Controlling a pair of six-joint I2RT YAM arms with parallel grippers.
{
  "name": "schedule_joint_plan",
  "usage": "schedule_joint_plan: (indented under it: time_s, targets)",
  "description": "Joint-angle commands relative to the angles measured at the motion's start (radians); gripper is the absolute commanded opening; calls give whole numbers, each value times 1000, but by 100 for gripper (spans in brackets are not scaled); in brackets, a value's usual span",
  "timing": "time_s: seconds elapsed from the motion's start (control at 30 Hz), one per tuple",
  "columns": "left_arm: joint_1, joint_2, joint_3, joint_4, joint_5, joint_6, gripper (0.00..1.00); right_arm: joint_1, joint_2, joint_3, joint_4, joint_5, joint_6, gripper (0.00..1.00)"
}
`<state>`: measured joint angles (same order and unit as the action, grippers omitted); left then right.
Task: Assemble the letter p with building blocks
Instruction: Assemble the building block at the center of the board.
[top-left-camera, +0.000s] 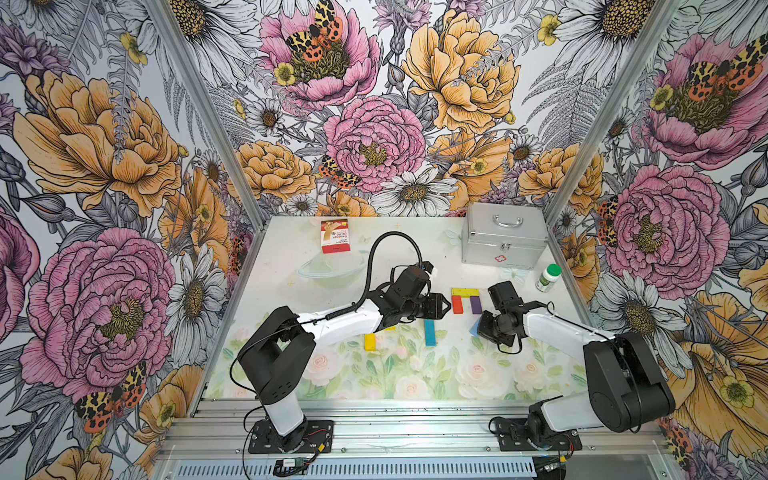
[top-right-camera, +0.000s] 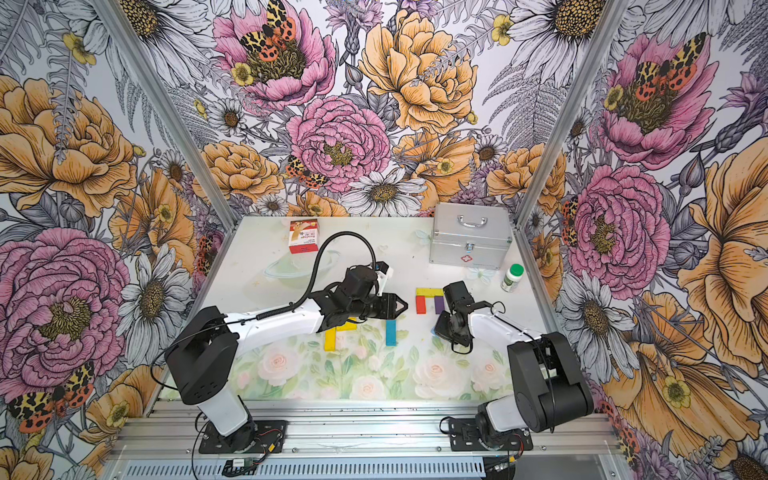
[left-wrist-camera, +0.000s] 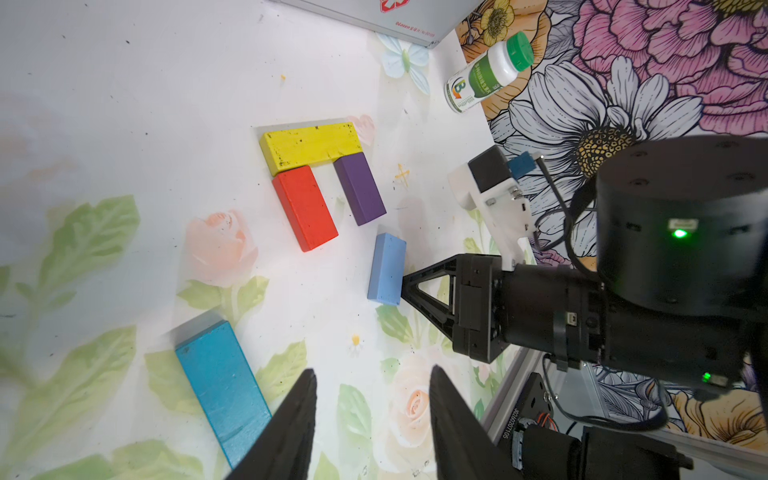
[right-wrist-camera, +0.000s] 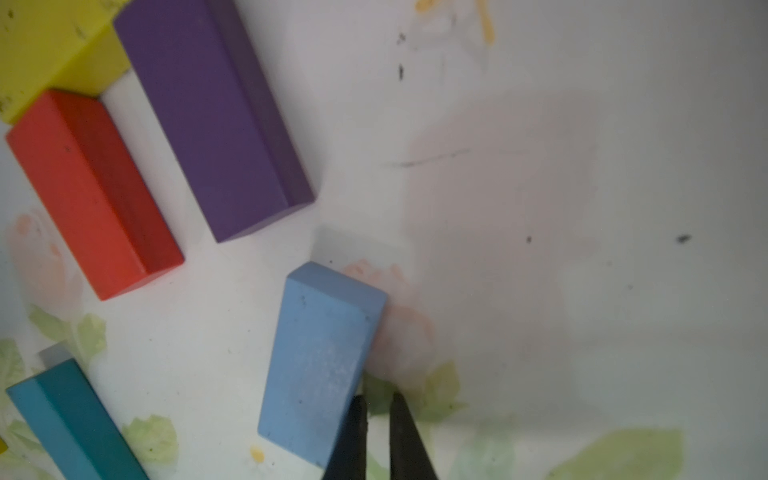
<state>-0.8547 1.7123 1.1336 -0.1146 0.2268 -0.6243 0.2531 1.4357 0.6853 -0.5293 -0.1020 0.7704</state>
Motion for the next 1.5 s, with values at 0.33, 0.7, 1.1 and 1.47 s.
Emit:
schedule_joint_plan:
  time_s: [0.33, 0.7, 1.1, 1.47]
  targets:
    - [16, -13, -12, 12, 12, 18, 45, 26, 63, 34, 9, 23, 16, 14]
    - [-4, -1, -12, 12, 22, 11, 45, 28, 95, 72, 18, 16, 9, 14]
    - [-33, 93, 10, -2, 97, 13, 38, -8, -14, 76, -5, -32, -1, 16]
    - [-86, 227, 75, -44, 53, -5, 18, -168, 15, 109, -33, -81, -141, 16]
